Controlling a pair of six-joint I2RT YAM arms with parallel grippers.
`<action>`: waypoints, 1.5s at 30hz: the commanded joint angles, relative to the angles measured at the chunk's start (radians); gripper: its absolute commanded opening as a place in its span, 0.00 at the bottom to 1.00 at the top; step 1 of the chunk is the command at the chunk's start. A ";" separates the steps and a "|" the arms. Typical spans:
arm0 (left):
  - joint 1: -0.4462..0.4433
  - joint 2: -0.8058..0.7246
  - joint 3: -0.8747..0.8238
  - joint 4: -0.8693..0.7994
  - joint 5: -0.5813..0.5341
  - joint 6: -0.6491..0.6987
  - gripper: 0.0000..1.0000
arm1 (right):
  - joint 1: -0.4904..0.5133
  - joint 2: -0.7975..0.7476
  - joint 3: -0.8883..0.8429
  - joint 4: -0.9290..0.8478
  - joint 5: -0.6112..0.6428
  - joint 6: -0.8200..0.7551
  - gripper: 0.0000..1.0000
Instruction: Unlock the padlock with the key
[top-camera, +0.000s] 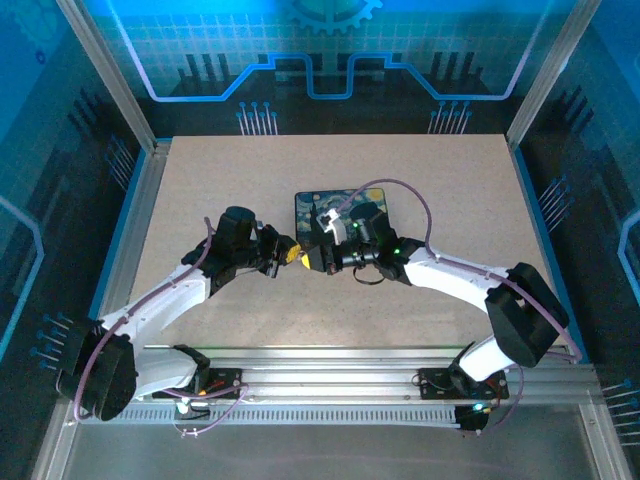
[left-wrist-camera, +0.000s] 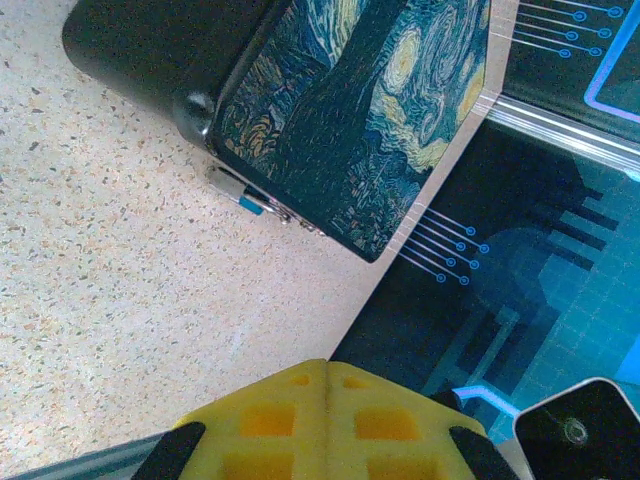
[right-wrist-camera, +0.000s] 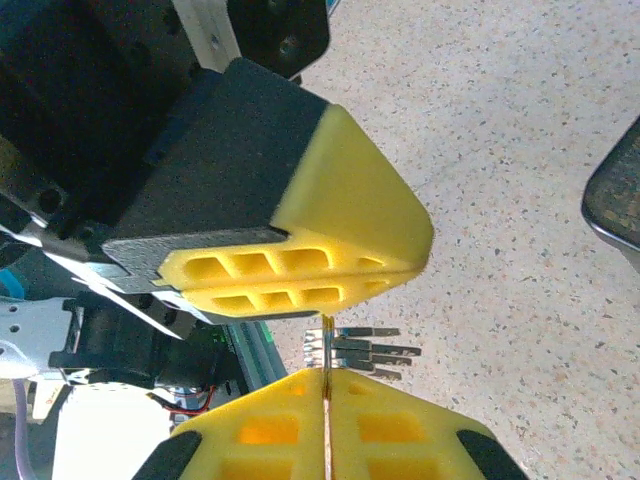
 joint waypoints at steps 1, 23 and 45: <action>0.010 -0.022 -0.011 -0.008 0.010 0.008 0.00 | -0.016 -0.031 -0.013 0.006 0.005 -0.018 0.09; 0.012 -0.005 -0.006 -0.004 0.048 0.004 0.41 | 0.011 0.038 0.084 0.068 -0.053 -0.011 0.09; 0.026 -0.023 -0.043 0.031 0.050 -0.023 0.11 | 0.027 0.051 0.082 0.050 -0.030 -0.018 0.09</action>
